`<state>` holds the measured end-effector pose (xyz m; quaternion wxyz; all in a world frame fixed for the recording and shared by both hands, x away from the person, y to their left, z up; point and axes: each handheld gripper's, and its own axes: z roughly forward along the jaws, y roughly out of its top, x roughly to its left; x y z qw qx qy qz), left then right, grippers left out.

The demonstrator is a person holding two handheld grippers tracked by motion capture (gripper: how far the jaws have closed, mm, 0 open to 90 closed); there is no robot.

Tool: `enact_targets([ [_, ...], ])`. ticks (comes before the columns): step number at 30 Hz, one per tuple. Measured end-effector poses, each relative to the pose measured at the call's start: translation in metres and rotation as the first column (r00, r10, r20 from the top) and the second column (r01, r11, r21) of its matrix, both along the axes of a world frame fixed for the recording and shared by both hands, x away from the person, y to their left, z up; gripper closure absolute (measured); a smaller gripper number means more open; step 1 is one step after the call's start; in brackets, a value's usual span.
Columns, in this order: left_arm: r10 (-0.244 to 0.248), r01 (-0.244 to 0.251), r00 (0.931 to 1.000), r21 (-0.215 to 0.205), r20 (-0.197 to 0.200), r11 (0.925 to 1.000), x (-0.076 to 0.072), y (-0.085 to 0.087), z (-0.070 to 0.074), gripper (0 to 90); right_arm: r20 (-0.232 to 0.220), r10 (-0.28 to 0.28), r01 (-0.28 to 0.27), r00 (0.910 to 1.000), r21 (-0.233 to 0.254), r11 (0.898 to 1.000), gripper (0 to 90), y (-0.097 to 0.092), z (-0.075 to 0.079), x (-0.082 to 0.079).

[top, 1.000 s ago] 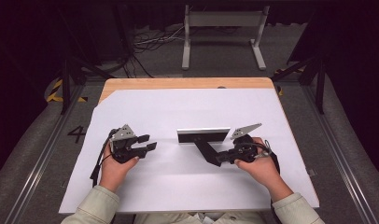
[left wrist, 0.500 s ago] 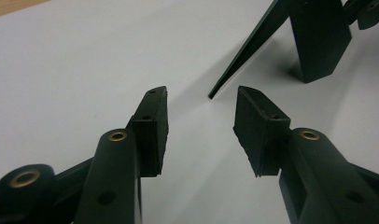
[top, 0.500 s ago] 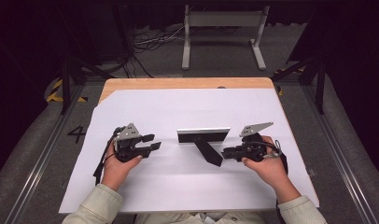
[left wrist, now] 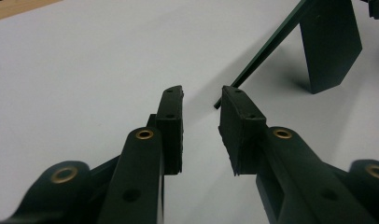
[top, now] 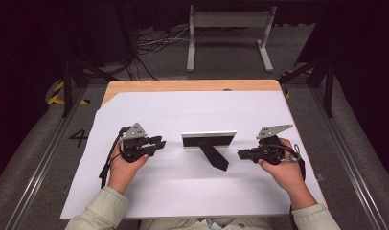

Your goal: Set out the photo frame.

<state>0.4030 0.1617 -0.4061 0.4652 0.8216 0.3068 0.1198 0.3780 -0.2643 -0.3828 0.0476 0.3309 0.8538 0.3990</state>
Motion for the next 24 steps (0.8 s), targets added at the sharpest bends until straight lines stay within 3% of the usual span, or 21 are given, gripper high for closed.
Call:
enact_targets([
  [8, -0.003, 0.002, 0.9998, -0.014, -0.018, 0.9999, 0.012, -0.011, 0.001, 76.7, 0.009, -0.012, 0.012, 0.9999, -0.016, 1.000, 89.7, -0.004, -0.002, 0.002],
  [15, 0.011, -0.010, 0.9989, 0.020, -0.046, 0.9998, 0.026, -0.025, -0.005, 90.0, 0.007, -0.013, 0.013, 0.9999, -0.019, 1.000, 90.0, -0.005, -0.002, 0.003],
  [21, 0.008, -0.006, 0.9977, 0.024, -0.068, 0.9997, 0.035, -0.029, -0.014, 90.0, 0.007, -0.018, 0.018, 0.9998, -0.020, 1.000, 90.0, -0.008, -0.001, 0.004],
  [22, 0.009, -0.009, 0.9965, 0.009, -0.083, 0.9999, 0.035, -0.030, -0.015, 90.0, 0.006, -0.020, 0.020, 0.9998, -0.019, 1.000, 90.0, -0.008, -0.001, 0.004],
  [24, 0.009, -0.008, 0.9970, 0.017, -0.076, 0.9998, 0.036, -0.031, -0.016, 90.0, 0.007, -0.023, 0.023, 0.9997, -0.019, 1.000, 90.0, -0.009, -0.001, 0.004],
])
